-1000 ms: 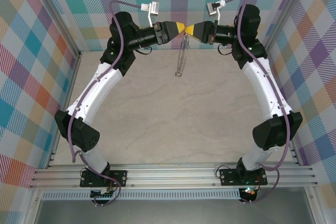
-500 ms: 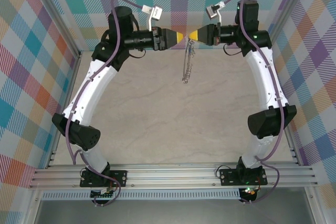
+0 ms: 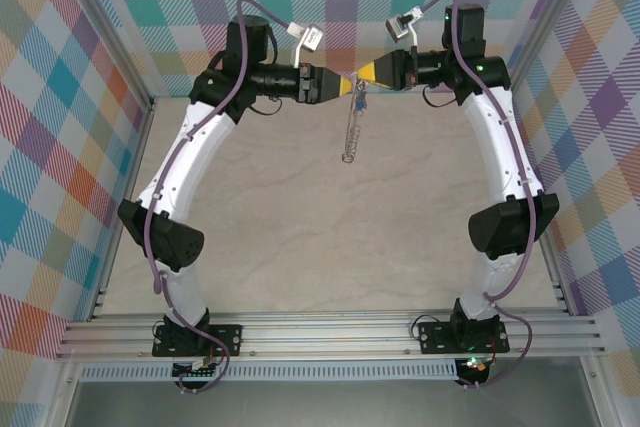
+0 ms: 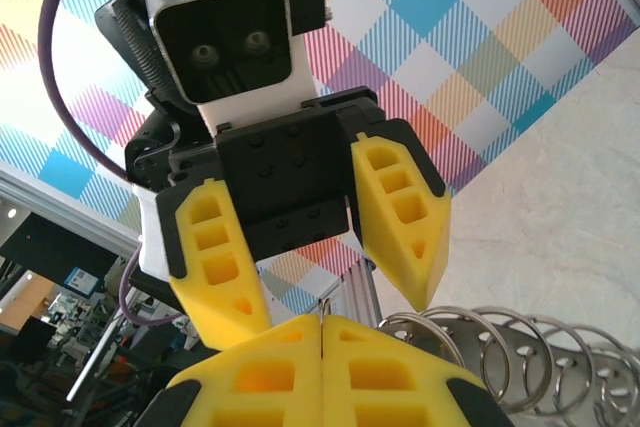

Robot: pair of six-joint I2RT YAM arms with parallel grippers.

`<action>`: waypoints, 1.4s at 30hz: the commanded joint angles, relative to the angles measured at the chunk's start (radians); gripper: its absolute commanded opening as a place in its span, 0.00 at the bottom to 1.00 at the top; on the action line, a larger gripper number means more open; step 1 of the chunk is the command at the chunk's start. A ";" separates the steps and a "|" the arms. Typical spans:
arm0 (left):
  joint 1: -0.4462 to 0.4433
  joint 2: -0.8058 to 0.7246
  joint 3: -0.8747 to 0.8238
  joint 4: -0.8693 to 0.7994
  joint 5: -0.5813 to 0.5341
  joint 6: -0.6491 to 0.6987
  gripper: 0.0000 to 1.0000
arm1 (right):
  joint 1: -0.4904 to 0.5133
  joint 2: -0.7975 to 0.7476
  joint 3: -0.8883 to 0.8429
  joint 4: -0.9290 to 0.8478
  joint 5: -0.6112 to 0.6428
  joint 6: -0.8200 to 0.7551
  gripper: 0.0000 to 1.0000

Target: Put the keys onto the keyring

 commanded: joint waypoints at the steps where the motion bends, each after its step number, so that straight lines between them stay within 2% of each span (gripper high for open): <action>1: 0.016 -0.003 0.032 0.002 0.039 0.020 0.53 | 0.008 -0.016 -0.017 0.054 -0.044 0.020 0.00; 7: 0.020 0.004 0.033 0.040 0.060 -0.005 0.52 | 0.024 -0.009 -0.026 0.075 -0.052 0.032 0.00; 12: 0.020 0.014 0.033 0.063 0.079 -0.026 0.45 | 0.039 -0.006 -0.026 0.083 -0.050 0.039 0.00; 16: 0.021 0.017 0.035 0.091 0.090 -0.045 0.39 | 0.047 -0.004 -0.026 0.086 -0.048 0.039 0.00; 22: 0.021 0.020 0.033 0.112 0.100 -0.065 0.25 | 0.049 -0.006 -0.029 0.084 -0.043 0.038 0.00; 25: 0.020 0.019 0.032 0.120 0.107 -0.069 0.21 | 0.051 -0.008 -0.033 0.083 -0.040 0.038 0.00; 30: 0.020 0.015 0.032 0.131 0.118 -0.077 0.01 | 0.051 -0.011 -0.036 0.087 -0.032 0.039 0.00; 36: 0.021 0.010 0.028 0.177 0.122 -0.112 0.00 | 0.052 -0.019 -0.041 0.142 -0.020 0.091 0.00; 37: 0.020 0.008 0.028 0.188 0.118 -0.118 0.00 | 0.051 -0.023 -0.048 0.158 -0.012 0.104 0.05; 38: 0.020 0.006 0.028 0.199 0.107 -0.125 0.00 | 0.052 -0.033 -0.057 0.172 0.005 0.117 0.19; 42: 0.020 -0.015 0.017 0.244 0.043 -0.153 0.00 | 0.044 -0.077 -0.114 0.280 0.041 0.186 0.42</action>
